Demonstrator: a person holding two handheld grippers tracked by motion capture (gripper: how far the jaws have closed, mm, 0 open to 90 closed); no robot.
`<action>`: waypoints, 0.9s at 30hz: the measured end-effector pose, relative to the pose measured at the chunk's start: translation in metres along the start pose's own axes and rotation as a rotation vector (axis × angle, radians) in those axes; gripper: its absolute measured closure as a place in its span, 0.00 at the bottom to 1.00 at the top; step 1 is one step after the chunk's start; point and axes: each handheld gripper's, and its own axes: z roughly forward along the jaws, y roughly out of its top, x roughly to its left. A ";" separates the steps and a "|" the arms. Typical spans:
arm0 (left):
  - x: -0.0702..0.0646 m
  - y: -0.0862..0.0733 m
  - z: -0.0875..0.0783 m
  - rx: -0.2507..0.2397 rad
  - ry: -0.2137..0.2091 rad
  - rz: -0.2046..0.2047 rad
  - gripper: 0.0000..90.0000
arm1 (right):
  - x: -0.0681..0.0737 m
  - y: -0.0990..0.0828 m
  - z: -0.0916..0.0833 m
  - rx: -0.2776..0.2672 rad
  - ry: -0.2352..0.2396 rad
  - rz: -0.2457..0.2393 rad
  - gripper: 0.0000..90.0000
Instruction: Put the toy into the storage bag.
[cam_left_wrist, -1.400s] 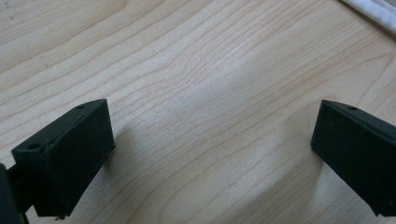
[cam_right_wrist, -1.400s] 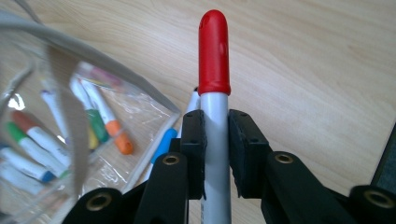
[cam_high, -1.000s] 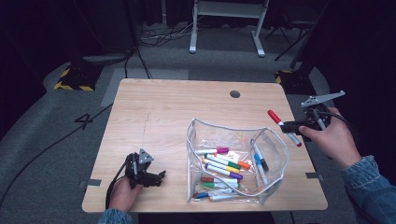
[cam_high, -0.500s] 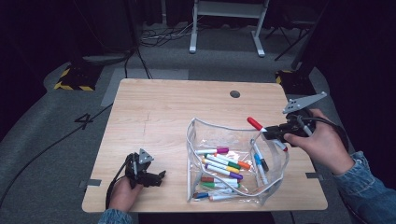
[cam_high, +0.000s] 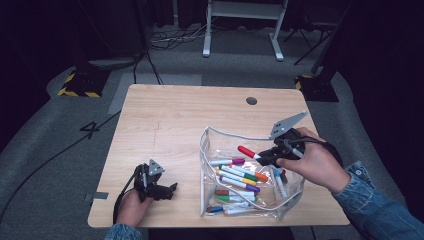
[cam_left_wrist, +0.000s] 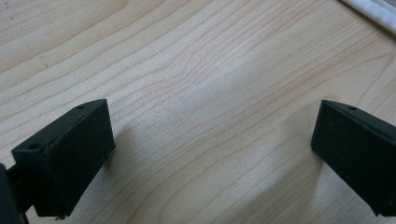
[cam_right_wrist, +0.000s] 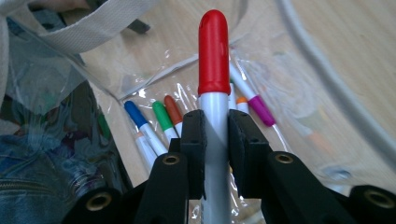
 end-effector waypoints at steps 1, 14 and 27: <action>0.000 0.000 0.000 0.000 0.000 0.000 0.00 | 0.002 0.001 0.004 0.010 0.009 -0.005 0.86; 0.000 0.000 0.000 0.000 -0.002 -0.002 0.00 | 0.022 0.012 0.043 0.161 0.051 -0.128 0.86; 0.000 0.000 0.000 0.000 0.000 0.000 0.00 | 0.034 0.016 0.070 0.240 0.108 -0.159 0.86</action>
